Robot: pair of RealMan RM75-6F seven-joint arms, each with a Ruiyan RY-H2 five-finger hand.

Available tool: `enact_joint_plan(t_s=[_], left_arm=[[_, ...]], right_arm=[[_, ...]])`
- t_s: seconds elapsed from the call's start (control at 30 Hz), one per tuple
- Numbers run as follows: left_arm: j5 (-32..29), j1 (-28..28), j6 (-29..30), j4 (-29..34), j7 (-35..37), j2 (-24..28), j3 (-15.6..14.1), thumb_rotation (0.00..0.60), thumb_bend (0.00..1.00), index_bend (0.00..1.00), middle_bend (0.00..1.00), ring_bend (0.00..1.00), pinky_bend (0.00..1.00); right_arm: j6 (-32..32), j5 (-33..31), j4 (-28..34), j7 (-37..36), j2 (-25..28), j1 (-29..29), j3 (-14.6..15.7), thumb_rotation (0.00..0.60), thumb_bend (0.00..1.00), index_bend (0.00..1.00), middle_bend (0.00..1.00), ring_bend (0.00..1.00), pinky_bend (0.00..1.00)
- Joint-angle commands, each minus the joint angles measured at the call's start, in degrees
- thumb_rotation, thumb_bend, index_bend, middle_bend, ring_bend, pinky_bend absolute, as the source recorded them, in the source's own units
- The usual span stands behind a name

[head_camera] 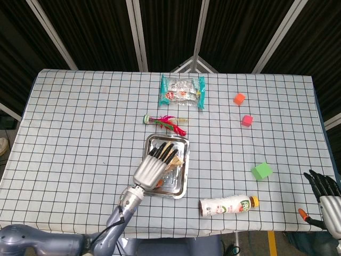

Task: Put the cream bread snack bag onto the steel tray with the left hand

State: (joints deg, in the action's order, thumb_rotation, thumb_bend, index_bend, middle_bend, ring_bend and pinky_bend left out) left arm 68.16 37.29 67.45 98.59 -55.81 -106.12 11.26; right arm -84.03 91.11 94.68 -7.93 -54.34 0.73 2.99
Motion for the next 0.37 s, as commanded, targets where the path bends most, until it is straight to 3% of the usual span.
enact_joint_plan(t_s=[0.03, 0.13, 0.2, 0.3, 0.37], left_arm=[[14.6, -11.8, 15.9, 12.2, 2.2, 16.3, -13.3, 0.6, 0.04, 0.0, 0.0, 0.0, 0.14], [20.4, -19.8, 26.8, 9.3, 7.6, 22.9, -19.5, 0.6, 0.04, 0.0, 0.0, 0.0, 0.08], [19.2, -25.0, 32.2, 4.9, 12.0, 25.1, -21.5, 0.6, 0.04, 0.0, 0.0, 0.0, 0.05], [13.4, -29.6, 34.1, -0.2, 20.2, 26.6, -21.0, 0.6, 0.04, 0.0, 0.0, 0.0, 0.05], [8.7, -31.1, 32.6, -0.1, 21.1, 28.2, -20.4, 0.6, 0.04, 0.0, 0.0, 0.0, 0.05]], right_arm=[[-0.6, 0.4, 0.3, 0.9, -0.1, 0.4, 0.2, 0.6, 0.31, 0.0, 0.0, 0.0, 0.0], [-0.8, 0.5, 0.6, 1.5, -0.3, 0.5, 0.3, 0.6, 0.31, 0.0, 0.0, 0.0, 0.0], [-0.9, 0.7, 0.8, 2.1, -0.3, 0.6, 0.3, 0.6, 0.31, 0.0, 0.0, 0.0, 0.0], [-2.0, 1.7, 1.2, 3.2, -0.5, 1.0, 0.6, 0.6, 0.31, 0.0, 0.0, 0.0, 0.0], [-2.7, 2.8, 1.6, 3.8, -0.7, 1.3, 1.0, 0.6, 0.31, 0.0, 0.0, 0.0, 0.0]])
